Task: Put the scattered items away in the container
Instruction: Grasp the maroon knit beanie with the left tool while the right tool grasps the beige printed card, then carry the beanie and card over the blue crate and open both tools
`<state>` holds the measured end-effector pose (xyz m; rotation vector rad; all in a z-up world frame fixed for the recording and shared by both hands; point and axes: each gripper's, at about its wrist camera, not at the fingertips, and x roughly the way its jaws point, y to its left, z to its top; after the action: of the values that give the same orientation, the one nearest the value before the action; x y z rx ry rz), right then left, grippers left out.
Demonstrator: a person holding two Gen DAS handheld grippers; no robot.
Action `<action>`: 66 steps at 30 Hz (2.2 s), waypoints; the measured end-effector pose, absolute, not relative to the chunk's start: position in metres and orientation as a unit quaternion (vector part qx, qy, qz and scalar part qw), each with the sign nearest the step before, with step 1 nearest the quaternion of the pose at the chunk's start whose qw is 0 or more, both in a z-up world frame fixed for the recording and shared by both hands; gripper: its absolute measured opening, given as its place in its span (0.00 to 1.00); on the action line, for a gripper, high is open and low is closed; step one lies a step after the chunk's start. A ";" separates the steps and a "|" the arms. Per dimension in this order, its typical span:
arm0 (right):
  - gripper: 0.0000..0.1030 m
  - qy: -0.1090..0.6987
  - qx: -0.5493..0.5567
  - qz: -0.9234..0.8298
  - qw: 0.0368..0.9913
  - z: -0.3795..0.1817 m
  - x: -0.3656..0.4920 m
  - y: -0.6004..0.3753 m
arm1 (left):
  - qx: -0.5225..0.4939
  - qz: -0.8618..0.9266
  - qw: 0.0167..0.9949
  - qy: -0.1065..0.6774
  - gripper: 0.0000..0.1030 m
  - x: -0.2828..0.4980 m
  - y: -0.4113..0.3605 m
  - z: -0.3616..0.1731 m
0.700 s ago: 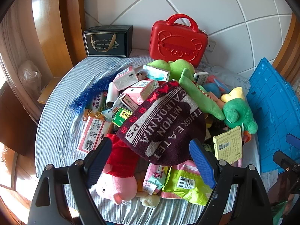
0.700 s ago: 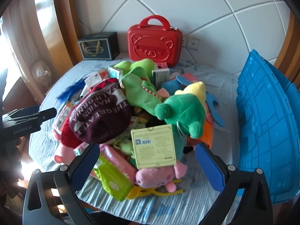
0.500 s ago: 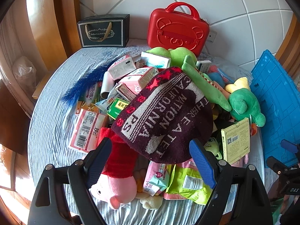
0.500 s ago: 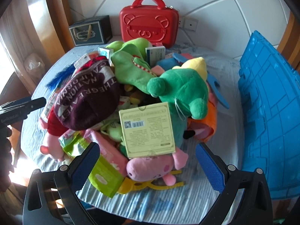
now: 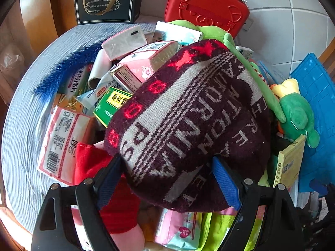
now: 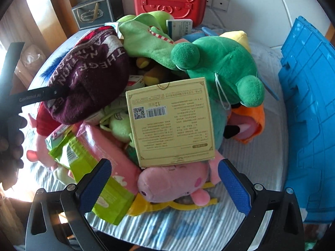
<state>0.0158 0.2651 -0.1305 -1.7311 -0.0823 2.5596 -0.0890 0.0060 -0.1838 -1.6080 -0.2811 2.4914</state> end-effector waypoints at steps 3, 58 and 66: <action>1.00 -0.032 -0.568 0.822 0.030 -0.141 0.015 0.267 | -0.541 0.832 0.083 -0.095 0.81 -0.097 0.015 -0.189; 0.99 -0.082 -0.527 0.841 0.090 -0.179 -0.050 0.283 | -0.471 0.865 0.147 -0.089 0.17 -0.035 0.017 -0.098; 0.98 -0.058 -0.519 0.849 0.077 -0.141 -0.025 0.266 | -0.453 0.874 0.149 -0.094 0.17 -0.026 0.019 -0.074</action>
<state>-0.0250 0.2663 -0.1410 -1.5559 -0.1753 2.5449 -0.0258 0.0194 -0.0736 -1.3031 -0.2716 2.5112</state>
